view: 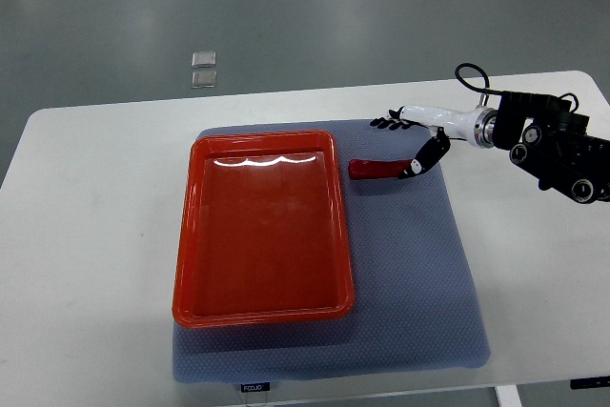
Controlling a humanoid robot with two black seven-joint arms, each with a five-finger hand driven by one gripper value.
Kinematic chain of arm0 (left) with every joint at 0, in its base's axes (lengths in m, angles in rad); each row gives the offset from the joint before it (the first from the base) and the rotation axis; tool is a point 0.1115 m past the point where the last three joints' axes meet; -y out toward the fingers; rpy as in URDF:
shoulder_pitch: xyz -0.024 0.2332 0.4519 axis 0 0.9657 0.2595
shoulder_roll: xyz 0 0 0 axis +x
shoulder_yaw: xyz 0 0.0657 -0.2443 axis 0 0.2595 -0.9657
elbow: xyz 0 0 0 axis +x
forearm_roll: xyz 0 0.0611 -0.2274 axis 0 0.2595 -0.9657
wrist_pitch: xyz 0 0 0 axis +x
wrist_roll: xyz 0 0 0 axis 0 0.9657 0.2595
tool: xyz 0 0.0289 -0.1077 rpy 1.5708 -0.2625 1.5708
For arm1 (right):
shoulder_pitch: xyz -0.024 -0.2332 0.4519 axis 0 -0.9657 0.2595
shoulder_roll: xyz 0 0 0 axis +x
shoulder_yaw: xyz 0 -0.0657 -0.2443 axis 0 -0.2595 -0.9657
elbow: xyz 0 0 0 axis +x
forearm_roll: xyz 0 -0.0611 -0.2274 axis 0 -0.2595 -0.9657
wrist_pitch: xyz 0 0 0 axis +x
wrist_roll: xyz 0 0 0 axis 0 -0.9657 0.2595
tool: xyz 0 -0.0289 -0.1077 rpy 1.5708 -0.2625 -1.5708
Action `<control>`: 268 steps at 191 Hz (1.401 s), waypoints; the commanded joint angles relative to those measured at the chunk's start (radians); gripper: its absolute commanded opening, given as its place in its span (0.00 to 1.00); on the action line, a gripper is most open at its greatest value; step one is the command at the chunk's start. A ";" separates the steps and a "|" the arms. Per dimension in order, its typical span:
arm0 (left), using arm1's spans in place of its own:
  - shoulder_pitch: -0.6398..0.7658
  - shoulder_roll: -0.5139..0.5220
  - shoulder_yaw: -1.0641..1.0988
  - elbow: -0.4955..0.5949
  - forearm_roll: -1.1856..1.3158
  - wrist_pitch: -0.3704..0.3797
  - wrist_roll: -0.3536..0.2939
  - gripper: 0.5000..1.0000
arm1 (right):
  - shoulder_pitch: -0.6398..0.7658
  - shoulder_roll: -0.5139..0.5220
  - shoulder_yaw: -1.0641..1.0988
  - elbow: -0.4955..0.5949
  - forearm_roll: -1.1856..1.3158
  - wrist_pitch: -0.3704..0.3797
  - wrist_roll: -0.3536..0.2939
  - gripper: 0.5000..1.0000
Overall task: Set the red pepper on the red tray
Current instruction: 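Close the right hand fingers around the red pepper, then lift the pepper with the right hand and carry it over the tray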
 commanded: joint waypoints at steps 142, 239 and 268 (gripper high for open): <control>0.000 0.000 0.000 -0.001 0.000 0.000 0.000 1.00 | 0.013 0.050 -0.133 -0.011 -0.031 -0.117 0.000 0.00; 0.000 0.000 0.000 -0.001 0.000 0.000 0.000 1.00 | 0.128 0.090 -0.113 0.000 0.022 -0.114 0.128 0.00; 0.000 0.000 0.000 -0.001 0.000 0.000 0.000 1.00 | 0.148 0.185 -0.131 0.011 0.015 -0.109 0.180 0.00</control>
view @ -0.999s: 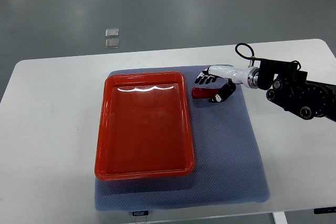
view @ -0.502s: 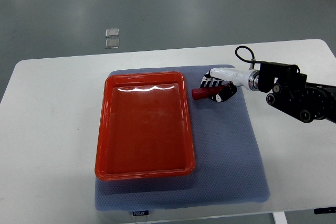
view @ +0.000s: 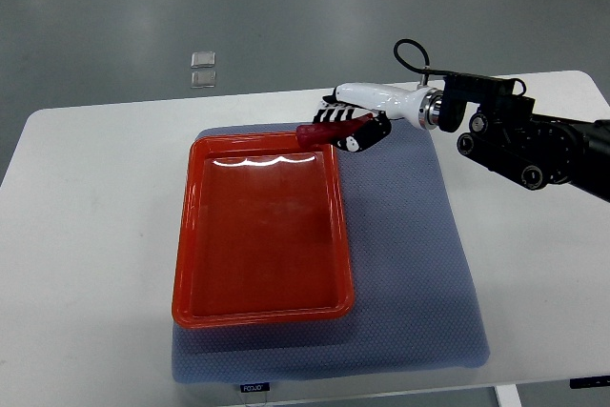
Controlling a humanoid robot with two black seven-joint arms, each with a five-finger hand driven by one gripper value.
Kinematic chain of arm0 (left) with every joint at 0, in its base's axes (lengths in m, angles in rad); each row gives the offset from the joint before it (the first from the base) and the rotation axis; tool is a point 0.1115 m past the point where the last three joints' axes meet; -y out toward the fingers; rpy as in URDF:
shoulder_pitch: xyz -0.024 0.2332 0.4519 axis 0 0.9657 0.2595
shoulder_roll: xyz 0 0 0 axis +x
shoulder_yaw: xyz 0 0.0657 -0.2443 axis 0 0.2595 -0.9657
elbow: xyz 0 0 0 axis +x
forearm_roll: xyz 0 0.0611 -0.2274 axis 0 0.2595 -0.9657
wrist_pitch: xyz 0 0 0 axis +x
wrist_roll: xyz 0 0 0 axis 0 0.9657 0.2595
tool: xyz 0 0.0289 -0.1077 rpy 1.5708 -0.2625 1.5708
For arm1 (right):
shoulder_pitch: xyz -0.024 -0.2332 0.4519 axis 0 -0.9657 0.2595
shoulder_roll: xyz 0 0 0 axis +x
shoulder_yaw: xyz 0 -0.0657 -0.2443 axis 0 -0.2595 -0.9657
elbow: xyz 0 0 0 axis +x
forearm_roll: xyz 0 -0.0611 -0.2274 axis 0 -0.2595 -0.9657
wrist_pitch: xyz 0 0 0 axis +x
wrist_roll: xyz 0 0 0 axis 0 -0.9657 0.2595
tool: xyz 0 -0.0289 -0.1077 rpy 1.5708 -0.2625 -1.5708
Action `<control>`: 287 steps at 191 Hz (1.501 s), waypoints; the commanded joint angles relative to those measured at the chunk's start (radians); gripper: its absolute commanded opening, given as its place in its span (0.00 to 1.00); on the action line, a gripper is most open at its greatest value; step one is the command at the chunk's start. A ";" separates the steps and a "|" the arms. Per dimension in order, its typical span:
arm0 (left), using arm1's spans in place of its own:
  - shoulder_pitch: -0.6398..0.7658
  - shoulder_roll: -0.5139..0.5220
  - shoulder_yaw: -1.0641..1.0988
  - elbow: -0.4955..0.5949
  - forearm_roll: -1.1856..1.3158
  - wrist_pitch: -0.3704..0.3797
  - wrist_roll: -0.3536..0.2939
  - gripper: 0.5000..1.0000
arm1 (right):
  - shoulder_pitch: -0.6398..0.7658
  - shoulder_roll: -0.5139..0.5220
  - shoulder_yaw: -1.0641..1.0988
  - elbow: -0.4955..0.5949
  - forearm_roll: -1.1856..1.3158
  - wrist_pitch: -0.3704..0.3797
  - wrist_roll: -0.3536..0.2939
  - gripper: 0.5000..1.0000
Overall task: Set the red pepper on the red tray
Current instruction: 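Lift the pepper with the right hand and carry it over the tray, then open the right hand to drop the pepper and withdraw upward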
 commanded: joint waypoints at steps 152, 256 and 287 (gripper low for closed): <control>0.000 0.000 0.000 -0.001 0.000 0.000 0.000 1.00 | -0.055 0.124 0.096 -0.003 0.209 0.041 -0.013 0.74; 0.000 0.000 0.000 -0.001 0.000 0.000 0.000 1.00 | -0.286 0.062 0.375 -0.076 1.157 0.113 -0.220 0.78; 0.000 0.000 0.000 -0.001 0.000 0.000 0.000 1.00 | -0.302 0.073 0.377 -0.087 1.286 0.103 -0.219 0.83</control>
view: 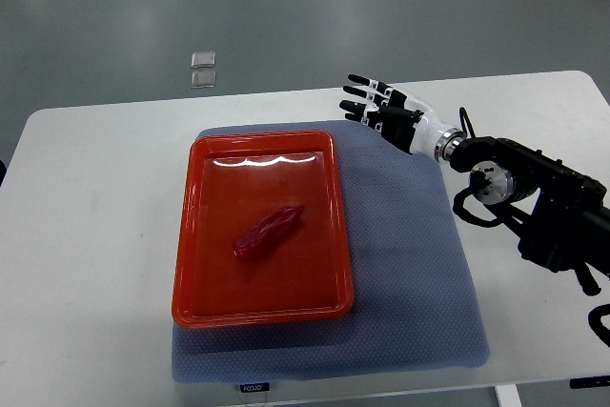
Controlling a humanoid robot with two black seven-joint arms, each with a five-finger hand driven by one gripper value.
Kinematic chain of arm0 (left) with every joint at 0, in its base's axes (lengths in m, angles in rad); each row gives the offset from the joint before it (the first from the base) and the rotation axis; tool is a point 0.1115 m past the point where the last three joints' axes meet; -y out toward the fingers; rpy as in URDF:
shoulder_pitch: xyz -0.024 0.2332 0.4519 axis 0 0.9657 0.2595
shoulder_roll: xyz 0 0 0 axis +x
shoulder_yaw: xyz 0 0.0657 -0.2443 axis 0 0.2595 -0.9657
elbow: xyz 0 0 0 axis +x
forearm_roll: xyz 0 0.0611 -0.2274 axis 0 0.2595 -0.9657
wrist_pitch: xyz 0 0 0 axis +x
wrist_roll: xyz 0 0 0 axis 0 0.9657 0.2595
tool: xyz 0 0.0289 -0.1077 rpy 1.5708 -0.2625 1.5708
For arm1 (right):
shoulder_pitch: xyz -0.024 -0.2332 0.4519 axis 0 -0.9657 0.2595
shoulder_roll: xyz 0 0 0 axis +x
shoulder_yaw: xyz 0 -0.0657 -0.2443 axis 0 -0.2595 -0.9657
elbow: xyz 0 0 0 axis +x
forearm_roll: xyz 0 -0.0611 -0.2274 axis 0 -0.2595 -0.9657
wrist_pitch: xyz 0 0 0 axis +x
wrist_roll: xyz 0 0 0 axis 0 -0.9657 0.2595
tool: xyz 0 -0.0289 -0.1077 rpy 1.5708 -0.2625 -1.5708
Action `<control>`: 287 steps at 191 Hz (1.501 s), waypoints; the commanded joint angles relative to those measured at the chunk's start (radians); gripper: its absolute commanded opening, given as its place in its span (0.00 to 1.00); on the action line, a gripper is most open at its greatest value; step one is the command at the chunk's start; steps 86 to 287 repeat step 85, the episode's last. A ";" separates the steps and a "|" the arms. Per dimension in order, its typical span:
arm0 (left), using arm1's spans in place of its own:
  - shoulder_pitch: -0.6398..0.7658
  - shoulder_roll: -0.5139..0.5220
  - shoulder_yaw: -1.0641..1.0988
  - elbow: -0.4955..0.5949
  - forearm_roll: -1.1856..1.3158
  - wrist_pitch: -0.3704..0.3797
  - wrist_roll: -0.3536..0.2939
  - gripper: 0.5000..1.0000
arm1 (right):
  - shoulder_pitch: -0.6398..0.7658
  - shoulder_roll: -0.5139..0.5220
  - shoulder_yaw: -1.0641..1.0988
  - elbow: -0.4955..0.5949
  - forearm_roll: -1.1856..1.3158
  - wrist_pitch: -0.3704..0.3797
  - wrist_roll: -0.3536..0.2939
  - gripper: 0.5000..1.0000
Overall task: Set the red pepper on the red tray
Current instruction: 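Open the right hand to drop the pepper and withdraw upward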
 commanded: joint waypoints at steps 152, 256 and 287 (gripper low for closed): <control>0.000 0.000 0.000 0.001 0.000 0.000 0.000 1.00 | -0.019 -0.010 0.002 -0.025 0.085 0.018 0.014 0.83; 0.000 0.000 0.000 0.001 0.000 0.000 0.000 1.00 | -0.019 -0.010 0.002 -0.025 0.085 0.018 0.014 0.83; 0.000 0.000 0.000 0.001 0.000 0.000 0.000 1.00 | -0.019 -0.010 0.002 -0.025 0.085 0.018 0.014 0.83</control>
